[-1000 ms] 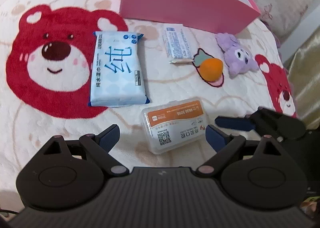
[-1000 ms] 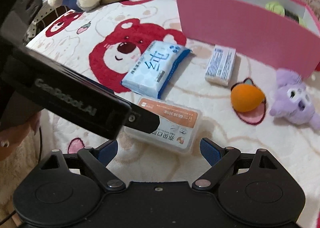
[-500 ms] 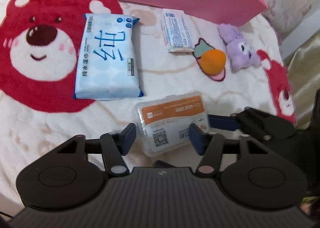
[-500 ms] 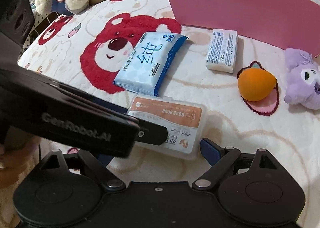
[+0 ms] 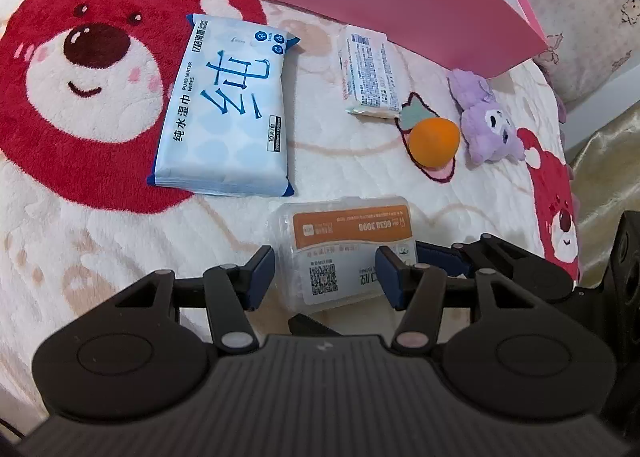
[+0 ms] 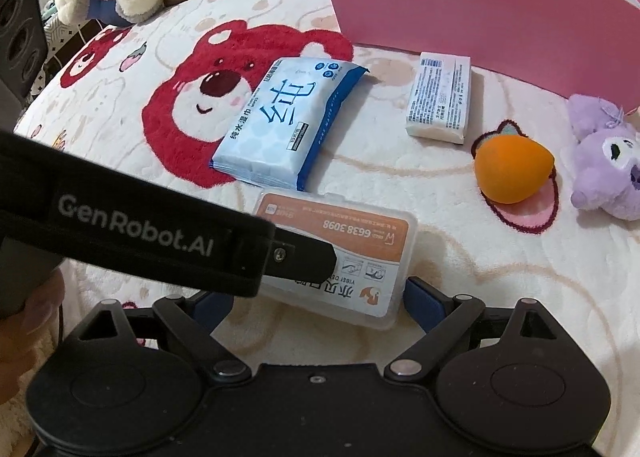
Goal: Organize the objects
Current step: 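Close the left tool on the clear orange-labelled plastic case, then carry the plastic case with the left tool into the pink box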
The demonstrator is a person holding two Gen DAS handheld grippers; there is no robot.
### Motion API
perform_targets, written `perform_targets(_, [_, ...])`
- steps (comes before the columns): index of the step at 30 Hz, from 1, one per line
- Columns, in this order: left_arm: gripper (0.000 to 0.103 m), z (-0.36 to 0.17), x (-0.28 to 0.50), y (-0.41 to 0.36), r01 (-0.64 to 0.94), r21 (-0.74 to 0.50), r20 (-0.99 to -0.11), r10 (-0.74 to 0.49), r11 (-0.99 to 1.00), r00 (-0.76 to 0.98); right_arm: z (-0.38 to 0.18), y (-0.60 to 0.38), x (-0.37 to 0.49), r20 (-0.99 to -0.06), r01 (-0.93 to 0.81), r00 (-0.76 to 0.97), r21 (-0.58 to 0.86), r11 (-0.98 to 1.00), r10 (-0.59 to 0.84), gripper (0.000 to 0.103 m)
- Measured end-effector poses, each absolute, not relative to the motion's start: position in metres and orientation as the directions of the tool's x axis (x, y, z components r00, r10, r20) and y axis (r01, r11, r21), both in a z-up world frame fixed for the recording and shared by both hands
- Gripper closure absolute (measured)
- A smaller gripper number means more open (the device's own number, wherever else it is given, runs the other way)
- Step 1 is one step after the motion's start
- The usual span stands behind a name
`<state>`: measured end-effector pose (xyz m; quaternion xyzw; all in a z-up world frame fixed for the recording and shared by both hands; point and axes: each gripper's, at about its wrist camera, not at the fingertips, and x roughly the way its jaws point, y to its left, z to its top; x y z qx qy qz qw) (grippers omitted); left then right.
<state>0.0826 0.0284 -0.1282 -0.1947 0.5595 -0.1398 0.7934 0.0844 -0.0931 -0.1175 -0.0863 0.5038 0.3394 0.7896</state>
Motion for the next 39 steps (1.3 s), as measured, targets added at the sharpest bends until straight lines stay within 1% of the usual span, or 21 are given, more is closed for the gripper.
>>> perform_targets(3, [0.05, -0.125, 0.079, 0.029, 0.001, -0.468, -0.833, -0.442, 0.884, 0.334, -0.113, -0.091, 0.076, -0.852, -0.661, 0.291, 0.15, 0.735, 0.435, 0.012])
perform_targets(7, [0.05, -0.115, 0.072, 0.025, 0.038, -0.446, -0.829, -0.429, 0.894, 0.358, -0.105, -0.088, 0.064, -0.844, -0.699, 0.336, 0.074, 0.712, 0.417, 0.013])
perform_targets(10, [0.05, -0.102, 0.068, 0.021, 0.074, -0.416, -0.823, -0.41, 0.906, 0.393, -0.096, -0.091, 0.061, -0.83, -0.703, 0.368, 0.047, 0.71, 0.42, 0.016])
perform_targets(12, [0.05, -0.092, 0.065, 0.02, 0.085, -0.408, -0.813, -0.405, 0.909, 0.418, -0.087, -0.097, 0.061, -0.814, -0.696, 0.385, 0.054, 0.716, 0.436, 0.018])
perform_targets(16, [0.051, -0.076, 0.067, 0.016, 0.127, -0.42, -0.782, -0.43, 0.899, 0.451, -0.069, -0.109, 0.062, -0.78, -0.673, 0.437, 0.046, 0.738, 0.447, 0.021])
perform_targets(17, [0.052, -0.072, 0.068, 0.016, 0.133, -0.435, -0.774, -0.446, 0.89, 0.45, -0.063, -0.113, 0.061, -0.768, -0.661, 0.462, 0.035, 0.749, 0.444, 0.026])
perform_targets(19, [0.052, -0.067, 0.068, 0.015, 0.142, -0.475, -0.757, -0.485, 0.868, 0.438, -0.052, -0.119, 0.063, -0.75, -0.647, 0.496, 0.019, 0.763, 0.439, 0.027])
perform_targets(22, [0.052, -0.057, 0.066, 0.01, 0.164, -0.496, -0.727, -0.511, 0.853, 0.458, -0.038, -0.131, 0.067, -0.728, -0.639, 0.507, 0.043, 0.768, 0.462, 0.028])
perform_targets(27, [0.052, -0.044, 0.066, 0.01, 0.174, -0.501, -0.703, -0.516, 0.848, 0.489, -0.025, -0.146, 0.072, -0.708, -0.622, 0.511, 0.087, 0.778, 0.487, 0.04])
perform_targets(30, [0.052, -0.036, 0.068, 0.011, 0.18, -0.511, -0.692, -0.527, 0.84, 0.493, -0.017, -0.151, 0.073, -0.693, -0.618, 0.516, 0.107, 0.779, 0.504, 0.044])
perform_targets(39, [0.052, 0.008, 0.085, 0.003, 0.229, -0.508, -0.672, -0.549, 0.83, 0.497, 0.026, -0.168, 0.087, -0.675, -0.604, 0.526, 0.132, 0.786, 0.518, 0.05])
